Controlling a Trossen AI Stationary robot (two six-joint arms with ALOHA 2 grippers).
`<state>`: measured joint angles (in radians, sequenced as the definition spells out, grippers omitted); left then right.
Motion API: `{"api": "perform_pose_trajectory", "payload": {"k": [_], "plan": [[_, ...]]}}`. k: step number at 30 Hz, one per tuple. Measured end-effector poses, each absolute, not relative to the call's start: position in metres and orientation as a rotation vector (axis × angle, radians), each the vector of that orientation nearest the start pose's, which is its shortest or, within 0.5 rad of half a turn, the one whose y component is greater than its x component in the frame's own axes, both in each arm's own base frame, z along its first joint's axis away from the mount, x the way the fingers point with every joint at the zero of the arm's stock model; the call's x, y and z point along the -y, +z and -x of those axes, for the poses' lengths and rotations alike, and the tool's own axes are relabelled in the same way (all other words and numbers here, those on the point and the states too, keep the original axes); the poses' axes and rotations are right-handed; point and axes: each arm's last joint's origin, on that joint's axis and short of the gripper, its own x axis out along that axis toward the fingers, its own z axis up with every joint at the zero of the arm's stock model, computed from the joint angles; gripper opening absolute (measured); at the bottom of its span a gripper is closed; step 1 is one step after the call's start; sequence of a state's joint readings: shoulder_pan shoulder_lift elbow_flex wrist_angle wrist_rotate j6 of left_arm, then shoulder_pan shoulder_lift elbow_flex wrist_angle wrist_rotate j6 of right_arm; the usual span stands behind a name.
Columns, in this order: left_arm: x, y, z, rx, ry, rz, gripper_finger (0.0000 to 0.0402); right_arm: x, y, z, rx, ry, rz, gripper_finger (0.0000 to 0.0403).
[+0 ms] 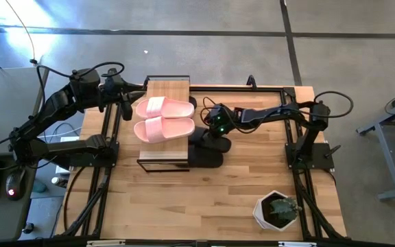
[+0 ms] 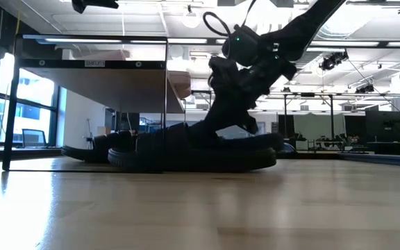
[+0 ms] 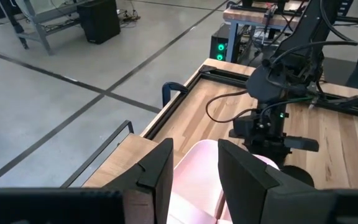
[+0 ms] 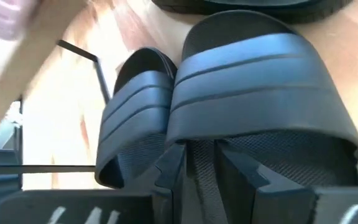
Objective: Pick and place slides into the shelf
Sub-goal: Put the black slide under the shelf
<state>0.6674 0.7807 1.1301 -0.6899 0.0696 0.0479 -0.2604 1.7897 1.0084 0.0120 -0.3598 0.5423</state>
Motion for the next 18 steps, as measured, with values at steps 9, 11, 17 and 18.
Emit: {"api": "perform_pose_trajectory", "payload": {"k": [9,11,17,18], "plan": [[-0.081,0.397,-0.106,-0.338,0.597,0.076,0.0111,0.083,0.154,-0.357,-0.761,-0.081,-0.791,0.0073],[-0.081,0.397,-0.106,-0.338,0.598,0.076,0.0111,0.082,0.145,-0.36,-0.776,-0.081,-0.794,0.0073],[-0.081,0.397,-0.106,-0.338,0.601,0.075,0.0111,0.078,0.14,-0.366,-0.748,-0.044,-0.735,0.0073],[-0.081,0.397,-0.106,-0.338,0.602,0.075,0.0111,0.078,0.14,-0.366,-0.741,-0.04,-0.731,0.0073]]}}
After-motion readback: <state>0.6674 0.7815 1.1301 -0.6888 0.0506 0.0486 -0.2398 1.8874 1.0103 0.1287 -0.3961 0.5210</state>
